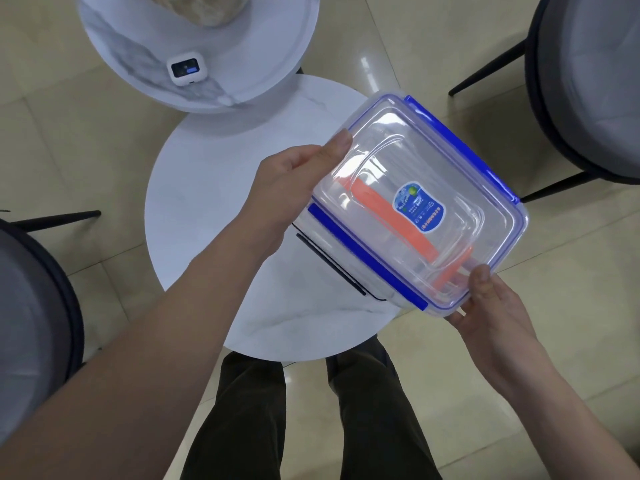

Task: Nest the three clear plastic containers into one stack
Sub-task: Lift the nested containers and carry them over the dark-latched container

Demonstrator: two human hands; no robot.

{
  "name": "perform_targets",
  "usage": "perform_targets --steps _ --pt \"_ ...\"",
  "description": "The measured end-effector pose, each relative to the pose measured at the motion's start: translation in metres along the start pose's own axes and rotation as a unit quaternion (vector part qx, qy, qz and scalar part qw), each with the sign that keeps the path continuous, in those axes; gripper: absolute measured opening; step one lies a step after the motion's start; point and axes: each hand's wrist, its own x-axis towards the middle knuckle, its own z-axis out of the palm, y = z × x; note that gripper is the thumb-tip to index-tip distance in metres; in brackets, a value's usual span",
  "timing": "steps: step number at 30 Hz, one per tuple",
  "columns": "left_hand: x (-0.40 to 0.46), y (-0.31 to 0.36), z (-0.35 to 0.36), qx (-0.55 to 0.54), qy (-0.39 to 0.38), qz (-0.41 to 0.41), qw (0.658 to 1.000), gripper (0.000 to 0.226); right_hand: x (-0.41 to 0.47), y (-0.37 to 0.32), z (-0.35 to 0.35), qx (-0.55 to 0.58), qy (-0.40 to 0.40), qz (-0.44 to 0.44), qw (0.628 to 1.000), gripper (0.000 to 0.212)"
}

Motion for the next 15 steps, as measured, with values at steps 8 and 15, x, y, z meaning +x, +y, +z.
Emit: perform_targets --steps 8,15 --pt "0.0032 0.0021 0.0024 -0.006 0.003 -0.006 1.0 0.04 0.0024 -0.003 0.0031 0.004 -0.004 -0.007 1.0 0.061" --pt "0.0084 0.009 0.0051 -0.008 0.003 -0.011 1.0 0.041 0.001 -0.0028 0.0065 0.007 0.013 -0.012 1.0 0.056"
